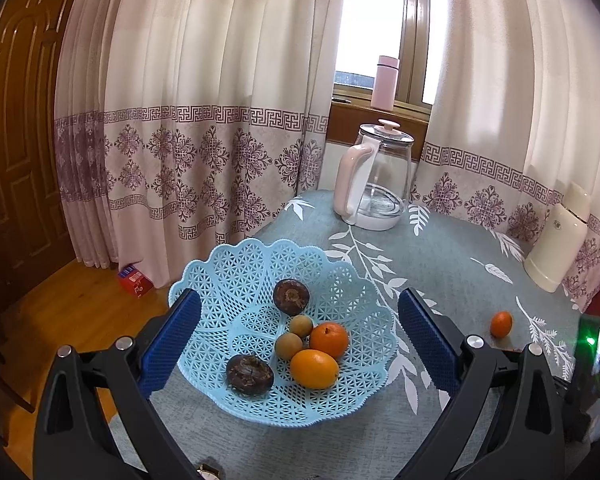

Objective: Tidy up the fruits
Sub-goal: 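Move the right gripper to the large orange and close on it, then grasp the tangerine with the left gripper while the right holds the large orange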

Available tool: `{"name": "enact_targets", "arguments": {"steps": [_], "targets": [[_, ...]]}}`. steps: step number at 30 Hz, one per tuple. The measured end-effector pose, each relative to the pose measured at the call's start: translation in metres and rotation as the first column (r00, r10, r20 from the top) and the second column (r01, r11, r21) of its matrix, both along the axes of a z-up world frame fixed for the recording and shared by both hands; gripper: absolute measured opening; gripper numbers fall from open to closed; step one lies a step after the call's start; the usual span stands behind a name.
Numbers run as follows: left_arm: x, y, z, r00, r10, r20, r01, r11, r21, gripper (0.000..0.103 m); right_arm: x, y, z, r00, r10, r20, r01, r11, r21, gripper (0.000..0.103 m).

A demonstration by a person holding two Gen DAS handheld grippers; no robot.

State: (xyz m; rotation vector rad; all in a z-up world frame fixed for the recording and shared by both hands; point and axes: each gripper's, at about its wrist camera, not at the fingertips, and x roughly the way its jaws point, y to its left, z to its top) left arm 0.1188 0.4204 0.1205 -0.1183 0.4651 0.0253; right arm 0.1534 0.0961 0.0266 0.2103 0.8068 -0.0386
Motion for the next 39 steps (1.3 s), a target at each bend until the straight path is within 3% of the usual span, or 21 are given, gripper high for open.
{"name": "enact_targets", "arguments": {"steps": [12, 27, 39], "targets": [[-0.003, -0.06, -0.015, 0.99, -0.138, -0.033, 0.14, 0.988, 0.069, 0.1, -0.048, -0.037, 0.002, 0.999, -0.022, 0.024, 0.023, 1.0, -0.021, 0.042], [0.015, -0.135, -0.035, 0.959, -0.267, -0.095, 0.278, 0.952, 0.125, 0.1, -0.052, -0.056, -0.006, 0.999, -0.026, 0.029, 0.025, 0.999, 0.037, 0.042], [0.062, -0.192, -0.059, 0.909, -0.371, -0.191, 0.396, 0.911, 0.113, 0.1, -0.052, -0.062, -0.01, 0.999, -0.026, 0.02, 0.024, 0.995, 0.102, 0.042]]}}
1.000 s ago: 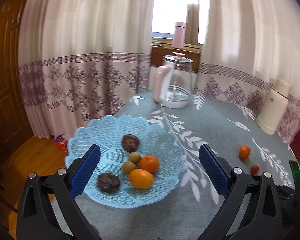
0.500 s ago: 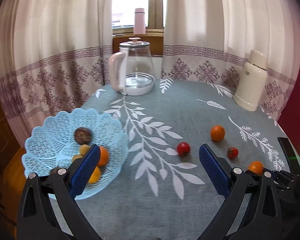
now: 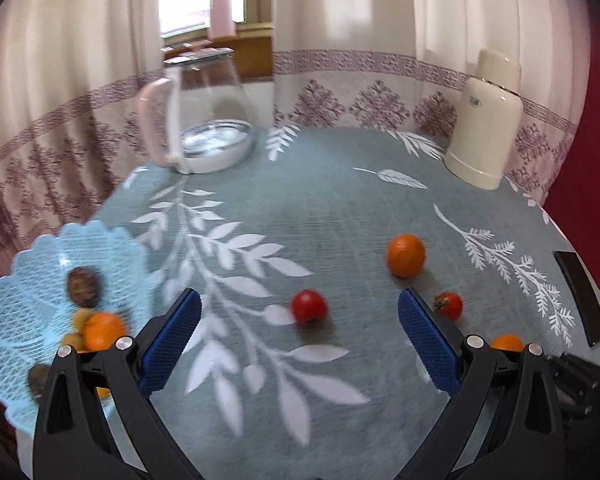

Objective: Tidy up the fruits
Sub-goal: 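Grasp the tangerine with the left gripper while the right holds the large orange, then carry the tangerine into the blue basket with the left gripper and release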

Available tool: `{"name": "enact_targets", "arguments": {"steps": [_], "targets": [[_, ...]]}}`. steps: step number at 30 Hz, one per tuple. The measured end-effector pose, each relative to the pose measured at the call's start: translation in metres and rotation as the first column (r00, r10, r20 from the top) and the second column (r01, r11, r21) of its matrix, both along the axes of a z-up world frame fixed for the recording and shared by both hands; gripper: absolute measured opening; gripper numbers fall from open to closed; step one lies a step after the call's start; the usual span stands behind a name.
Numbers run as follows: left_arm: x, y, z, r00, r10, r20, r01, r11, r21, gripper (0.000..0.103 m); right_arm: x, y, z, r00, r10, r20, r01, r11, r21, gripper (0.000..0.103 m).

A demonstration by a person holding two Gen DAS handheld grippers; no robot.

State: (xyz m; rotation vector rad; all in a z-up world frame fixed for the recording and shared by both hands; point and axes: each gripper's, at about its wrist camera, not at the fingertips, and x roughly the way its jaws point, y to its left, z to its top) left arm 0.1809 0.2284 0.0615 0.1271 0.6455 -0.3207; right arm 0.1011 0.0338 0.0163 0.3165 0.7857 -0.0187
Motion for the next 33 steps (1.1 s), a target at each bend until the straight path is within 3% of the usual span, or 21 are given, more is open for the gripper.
{"name": "enact_targets", "arguments": {"steps": [8, 20, 25, 27, 33], "targets": [[0.026, -0.05, -0.014, 0.994, -0.096, -0.052, 0.096, 0.995, 0.01, 0.097, 0.001, -0.001, -0.002, 1.0, -0.003, 0.001, 0.003, 1.0, 0.014, 0.042], [0.064, -0.085, -0.04, 0.969, -0.158, -0.189, 0.156, 0.987, -0.027, 0.07, 0.0, 0.0, -0.003, 1.0, -0.005, 0.002, 0.005, 1.0, 0.013, 0.043], [0.071, -0.095, -0.045, 0.959, -0.184, -0.218, 0.18, 0.983, -0.038, 0.052, 0.0, -0.001, -0.003, 1.0, -0.005, 0.004, 0.005, 1.0, 0.015, 0.043], [0.074, -0.097, -0.049, 0.953, -0.193, -0.233, 0.188, 0.981, -0.047, 0.04, 0.0, -0.001, -0.003, 1.0, -0.005, 0.004, 0.005, 1.0, 0.016, 0.043], [0.073, -0.093, -0.05, 0.952, -0.2, -0.231, 0.188, 0.979, -0.074, 0.039, 0.0, -0.001, -0.004, 1.0, -0.009, 0.005, 0.008, 1.0, 0.022, 0.043]]}}
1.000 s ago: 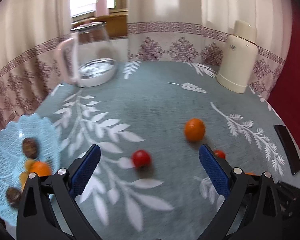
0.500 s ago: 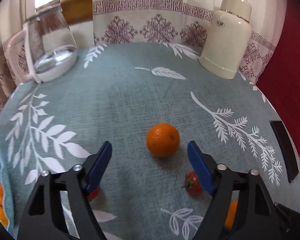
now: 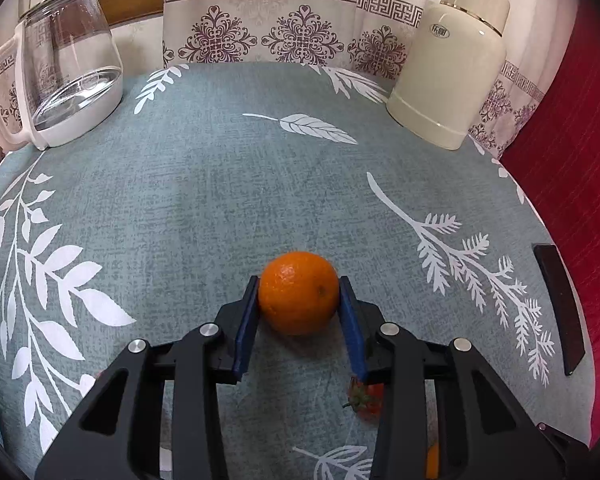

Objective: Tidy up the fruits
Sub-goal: 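Carry the tangerine into the blue basket with the left gripper and release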

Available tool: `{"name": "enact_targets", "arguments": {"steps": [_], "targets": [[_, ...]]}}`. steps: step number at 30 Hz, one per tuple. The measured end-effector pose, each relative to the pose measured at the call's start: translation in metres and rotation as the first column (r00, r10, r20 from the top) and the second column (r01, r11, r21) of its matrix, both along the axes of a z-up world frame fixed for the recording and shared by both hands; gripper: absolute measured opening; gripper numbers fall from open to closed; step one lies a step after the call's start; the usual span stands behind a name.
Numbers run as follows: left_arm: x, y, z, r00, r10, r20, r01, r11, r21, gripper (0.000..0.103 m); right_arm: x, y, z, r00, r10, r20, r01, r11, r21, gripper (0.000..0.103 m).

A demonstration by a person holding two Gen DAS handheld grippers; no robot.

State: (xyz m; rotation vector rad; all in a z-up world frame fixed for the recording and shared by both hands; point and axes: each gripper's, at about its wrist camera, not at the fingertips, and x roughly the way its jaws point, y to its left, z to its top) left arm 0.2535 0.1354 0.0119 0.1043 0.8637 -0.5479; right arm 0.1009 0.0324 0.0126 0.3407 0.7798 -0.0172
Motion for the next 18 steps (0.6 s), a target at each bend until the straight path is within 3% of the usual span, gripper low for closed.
{"name": "enact_targets", "arguments": {"steps": [4, 18], "targets": [[-0.002, 0.005, 0.004, 1.0, 0.013, 0.001, -0.013, 1.0, -0.01, 0.039, 0.001, -0.001, 0.0, 1.0, -0.001, 0.001, 0.001, 1.0, 0.008, 0.043], [-0.032, 0.051, 0.047, 0.986, 0.12, 0.118, -0.116, 0.992, -0.046, 0.039, 0.0, -0.002, 0.0, 1.0, -0.004, 0.004, 0.004, 1.0, 0.013, 0.043]]}}
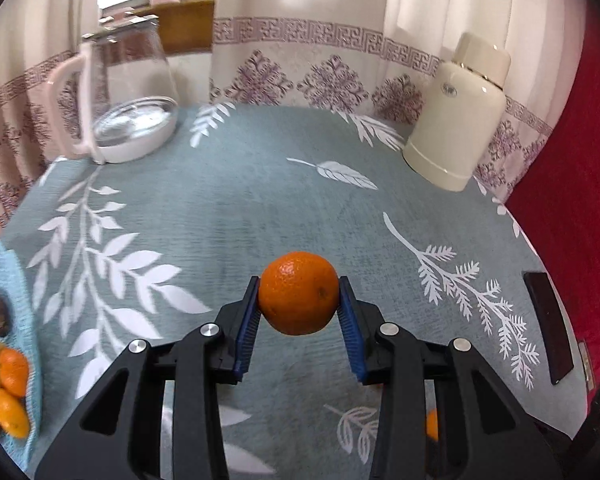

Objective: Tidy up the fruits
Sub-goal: 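Carry the tangerine into the blue basket with the left gripper and release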

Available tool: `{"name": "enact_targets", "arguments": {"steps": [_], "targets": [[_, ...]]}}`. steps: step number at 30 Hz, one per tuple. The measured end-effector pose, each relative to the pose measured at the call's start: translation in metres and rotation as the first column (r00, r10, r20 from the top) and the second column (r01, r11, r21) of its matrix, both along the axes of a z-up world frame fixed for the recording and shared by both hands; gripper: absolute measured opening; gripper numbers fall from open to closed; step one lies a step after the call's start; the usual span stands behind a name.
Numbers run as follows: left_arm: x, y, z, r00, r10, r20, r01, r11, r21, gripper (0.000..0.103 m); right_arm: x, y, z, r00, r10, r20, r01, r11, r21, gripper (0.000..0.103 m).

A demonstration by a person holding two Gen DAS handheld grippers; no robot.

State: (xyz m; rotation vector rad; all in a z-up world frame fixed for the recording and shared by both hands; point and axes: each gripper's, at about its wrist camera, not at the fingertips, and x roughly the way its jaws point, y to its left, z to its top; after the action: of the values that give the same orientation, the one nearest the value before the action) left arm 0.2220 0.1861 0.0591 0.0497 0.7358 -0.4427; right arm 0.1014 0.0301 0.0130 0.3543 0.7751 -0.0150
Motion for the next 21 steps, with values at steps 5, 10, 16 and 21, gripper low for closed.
{"name": "enact_targets", "arguments": {"steps": [5, 10, 16, 21], "targets": [[-0.011, 0.027, 0.015, 0.997, 0.057, 0.045, -0.057, 0.998, -0.013, 0.039, -0.002, -0.001, 0.001, 1.0, 0.002, 0.009, -0.002, 1.0, 0.01, 0.042], [-0.019, 0.06, 0.026, 0.988, 0.134, 0.073, -0.132, 0.991, -0.03, 0.039, -0.004, -0.001, 0.002, 1.0, 0.002, 0.018, -0.002, 1.0, 0.014, 0.042], [-0.022, 0.105, 0.029, 0.969, 0.236, 0.079, -0.233, 0.972, -0.039, 0.039, -0.004, -0.002, 0.002, 1.0, -0.004, 0.024, 0.004, 1.0, 0.017, 0.042], [-0.023, 0.144, 0.029, 0.942, 0.326, 0.079, -0.324, 0.945, -0.037, 0.039, -0.005, -0.003, 0.003, 1.0, -0.011, 0.026, 0.011, 1.0, 0.016, 0.042]]}}
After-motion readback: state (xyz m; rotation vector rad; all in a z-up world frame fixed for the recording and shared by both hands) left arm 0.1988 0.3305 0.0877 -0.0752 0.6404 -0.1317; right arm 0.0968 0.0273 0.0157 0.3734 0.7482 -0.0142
